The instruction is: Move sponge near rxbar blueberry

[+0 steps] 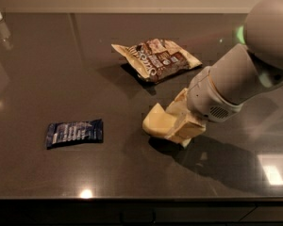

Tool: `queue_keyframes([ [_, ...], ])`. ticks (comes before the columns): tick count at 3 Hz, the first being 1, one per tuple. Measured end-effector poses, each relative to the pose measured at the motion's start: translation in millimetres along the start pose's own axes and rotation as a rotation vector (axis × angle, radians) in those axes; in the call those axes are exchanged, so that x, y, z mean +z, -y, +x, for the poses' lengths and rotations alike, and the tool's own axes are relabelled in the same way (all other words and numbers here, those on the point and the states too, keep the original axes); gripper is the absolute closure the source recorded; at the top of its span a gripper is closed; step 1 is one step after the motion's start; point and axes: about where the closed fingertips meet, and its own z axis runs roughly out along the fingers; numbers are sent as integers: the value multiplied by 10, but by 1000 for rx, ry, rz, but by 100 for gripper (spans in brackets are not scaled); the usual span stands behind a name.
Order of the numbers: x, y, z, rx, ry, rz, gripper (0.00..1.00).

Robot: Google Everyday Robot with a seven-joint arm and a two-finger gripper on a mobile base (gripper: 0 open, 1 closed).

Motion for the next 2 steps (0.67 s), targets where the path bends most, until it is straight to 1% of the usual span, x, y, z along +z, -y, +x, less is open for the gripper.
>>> queue_keyframes([
  [1, 132, 14, -299, -42, 24, -21, 100],
  [2, 311, 0, -570, -70, 44, -47, 100],
])
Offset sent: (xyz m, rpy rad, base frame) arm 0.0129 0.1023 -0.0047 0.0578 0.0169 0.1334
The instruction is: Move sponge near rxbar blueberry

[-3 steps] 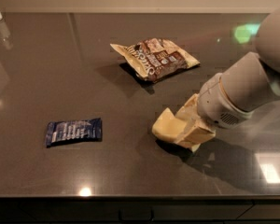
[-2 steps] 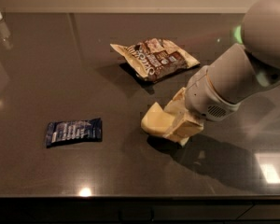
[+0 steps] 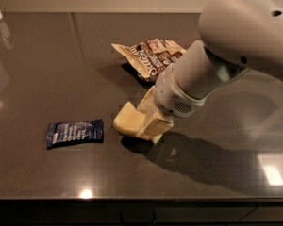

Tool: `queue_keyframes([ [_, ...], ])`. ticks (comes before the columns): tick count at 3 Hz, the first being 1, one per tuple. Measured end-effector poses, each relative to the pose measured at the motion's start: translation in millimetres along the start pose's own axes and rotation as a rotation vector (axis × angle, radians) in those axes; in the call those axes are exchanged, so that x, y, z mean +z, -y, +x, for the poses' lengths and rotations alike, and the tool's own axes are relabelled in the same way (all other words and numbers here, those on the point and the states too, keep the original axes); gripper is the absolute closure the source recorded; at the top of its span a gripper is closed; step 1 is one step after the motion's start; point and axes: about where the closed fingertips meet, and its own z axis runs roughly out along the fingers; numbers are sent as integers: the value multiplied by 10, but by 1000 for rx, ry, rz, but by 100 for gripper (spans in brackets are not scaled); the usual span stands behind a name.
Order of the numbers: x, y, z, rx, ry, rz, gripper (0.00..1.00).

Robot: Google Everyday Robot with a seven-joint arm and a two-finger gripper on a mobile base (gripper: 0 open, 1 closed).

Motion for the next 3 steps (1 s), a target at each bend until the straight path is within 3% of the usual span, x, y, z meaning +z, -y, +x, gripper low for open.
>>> queue_keyframes([
  [1, 179, -21, -237, -23, 19, -25, 100],
  [3, 431, -24, -563, -45, 51, -54, 43],
])
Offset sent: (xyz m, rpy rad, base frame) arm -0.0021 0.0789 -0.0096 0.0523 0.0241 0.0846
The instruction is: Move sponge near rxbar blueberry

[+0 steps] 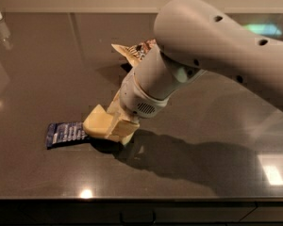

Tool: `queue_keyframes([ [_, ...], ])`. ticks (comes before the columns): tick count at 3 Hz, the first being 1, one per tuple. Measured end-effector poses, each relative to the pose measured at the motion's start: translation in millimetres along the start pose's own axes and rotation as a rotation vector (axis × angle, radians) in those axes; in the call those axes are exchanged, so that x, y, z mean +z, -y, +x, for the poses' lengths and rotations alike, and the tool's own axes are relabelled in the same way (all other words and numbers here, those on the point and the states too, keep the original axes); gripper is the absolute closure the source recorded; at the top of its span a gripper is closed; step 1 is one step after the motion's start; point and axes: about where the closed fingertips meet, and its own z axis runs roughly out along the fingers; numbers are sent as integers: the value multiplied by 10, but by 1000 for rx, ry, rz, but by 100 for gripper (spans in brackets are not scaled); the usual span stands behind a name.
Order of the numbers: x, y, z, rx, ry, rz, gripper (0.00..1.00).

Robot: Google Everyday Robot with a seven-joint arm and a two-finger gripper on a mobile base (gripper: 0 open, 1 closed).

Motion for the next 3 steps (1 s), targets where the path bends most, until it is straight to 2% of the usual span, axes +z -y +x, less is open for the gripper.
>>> queue_keyframes([
  [2, -8, 24, -16, 1, 0, 4, 0],
  [3, -8, 23, -17, 1, 0, 4, 0],
])
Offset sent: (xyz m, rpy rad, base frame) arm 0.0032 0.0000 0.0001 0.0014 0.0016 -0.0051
